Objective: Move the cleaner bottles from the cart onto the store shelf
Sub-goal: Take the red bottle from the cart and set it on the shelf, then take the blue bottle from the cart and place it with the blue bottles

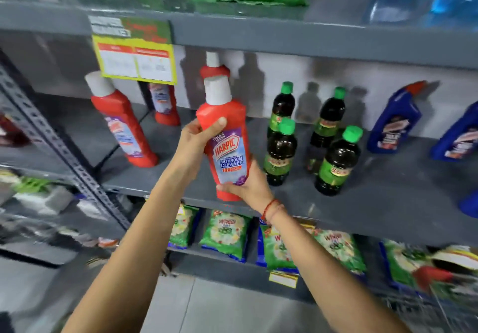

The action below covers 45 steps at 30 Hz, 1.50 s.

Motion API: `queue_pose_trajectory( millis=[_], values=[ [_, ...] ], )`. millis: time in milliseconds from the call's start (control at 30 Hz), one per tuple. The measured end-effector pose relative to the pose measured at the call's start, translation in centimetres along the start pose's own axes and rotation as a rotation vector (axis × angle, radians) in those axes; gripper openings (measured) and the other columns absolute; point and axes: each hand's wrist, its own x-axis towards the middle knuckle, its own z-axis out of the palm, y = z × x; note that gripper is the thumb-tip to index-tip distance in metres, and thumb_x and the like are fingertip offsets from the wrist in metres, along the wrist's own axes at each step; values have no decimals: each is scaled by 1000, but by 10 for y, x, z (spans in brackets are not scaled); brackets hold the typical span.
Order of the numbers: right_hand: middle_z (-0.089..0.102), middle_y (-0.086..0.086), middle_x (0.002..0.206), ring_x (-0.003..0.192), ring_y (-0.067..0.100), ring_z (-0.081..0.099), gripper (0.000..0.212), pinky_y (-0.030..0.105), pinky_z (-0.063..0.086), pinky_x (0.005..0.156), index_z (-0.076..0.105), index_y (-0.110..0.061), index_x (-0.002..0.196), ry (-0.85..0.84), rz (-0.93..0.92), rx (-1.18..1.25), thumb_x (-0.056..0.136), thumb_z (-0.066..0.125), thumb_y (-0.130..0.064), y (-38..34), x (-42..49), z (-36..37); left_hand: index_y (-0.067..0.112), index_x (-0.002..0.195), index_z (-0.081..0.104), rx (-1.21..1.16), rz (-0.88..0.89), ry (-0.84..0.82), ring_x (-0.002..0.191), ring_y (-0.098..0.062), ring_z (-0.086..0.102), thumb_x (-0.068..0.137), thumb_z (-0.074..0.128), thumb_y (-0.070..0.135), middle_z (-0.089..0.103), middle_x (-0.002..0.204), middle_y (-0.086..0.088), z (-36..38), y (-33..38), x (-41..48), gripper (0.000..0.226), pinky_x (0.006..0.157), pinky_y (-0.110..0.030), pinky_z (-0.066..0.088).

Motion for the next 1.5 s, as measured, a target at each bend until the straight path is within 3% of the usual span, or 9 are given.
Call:
queue_pose_trajectory(
  millis=[200, 567, 767, 867, 933, 1033, 1200, 1333, 1500],
  values=[
    [68, 15, 114, 106, 23, 63, 71, 42, 50, 93, 54, -6, 116, -34, -4, -102, 53, 85, -18, -7, 50, 42, 14, 89, 64, 128, 16, -14, 67, -6, 70, 79, 65, 5, 76, 72, 9, -45, 4, 20, 15, 64, -21, 57],
    [63, 15, 121, 112, 29, 58, 77, 48, 47, 99, 46, -8, 122, -63, 74, -114, 55, 83, -13, 9, 80, 63, 15, 95, 66, 137, -19, -49, 78, -11, 71, 75, 71, 11, 77, 81, 6, -71, -16, 48, 21, 69, -25, 57],
    [61, 18, 122, 112, 32, 57, 72, 29, 44, 90, 43, -3, 120, -27, 76, -162, 61, 82, -16, 3, 73, 62, 17, 94, 67, 108, -60, -46, 81, -12, 71, 60, 81, 33, 77, 84, 6, -74, -18, 45, 40, 72, -26, 56],
    [63, 20, 118, 107, 33, 59, 64, 37, 48, 92, 46, -2, 116, 21, 84, -158, 63, 81, -14, 6, 57, 52, 18, 100, 66, 127, -47, 104, 83, -8, 67, 71, 72, 33, 74, 90, 6, -74, -33, 31, 33, 69, -21, 52],
    [65, 20, 111, 99, 31, 62, 53, 45, 51, 90, 51, -2, 111, 103, 80, -156, 66, 78, -13, 13, 39, 39, 15, 104, 63, 99, -22, 380, 88, -9, 61, 79, 67, 29, 68, 97, 1, -65, -50, 12, 29, 78, -23, 48],
    [67, 18, 100, 83, 21, 62, 32, 34, 54, 81, 60, -3, 99, 206, 78, -118, 72, 73, -12, 27, 3, 5, 21, 89, 60, 88, 37, 647, 80, 0, 57, 83, 63, 18, 62, 86, 7, -34, -82, -29, 8, 82, -25, 44],
    [68, 7, 82, 67, -1, 61, 18, 4, 47, 65, 65, -2, 89, 436, 142, -43, 74, 72, -10, 50, -75, -89, 29, 81, 58, 194, -16, 264, 68, 10, 57, 78, 59, 12, 66, 71, 16, 59, -137, -82, 18, 71, -8, 44],
    [62, -3, 68, 59, -13, 57, 12, 3, 43, 61, 65, -2, 84, 691, 249, -11, 74, 70, -1, 94, -146, -180, 29, 83, 60, 320, -170, -222, 67, 5, 58, 80, 60, 8, 67, 73, 13, 147, -171, -104, 22, 66, -10, 46],
    [63, -8, 65, 61, -8, 57, 27, 15, 48, 69, 56, -29, 68, 1061, 468, 59, 70, 70, -6, 139, -255, -271, 14, 89, 62, 442, -183, -609, 64, 14, 58, 82, 60, -1, 63, 78, 8, 256, -206, -126, 16, 68, -4, 45]
  ],
)
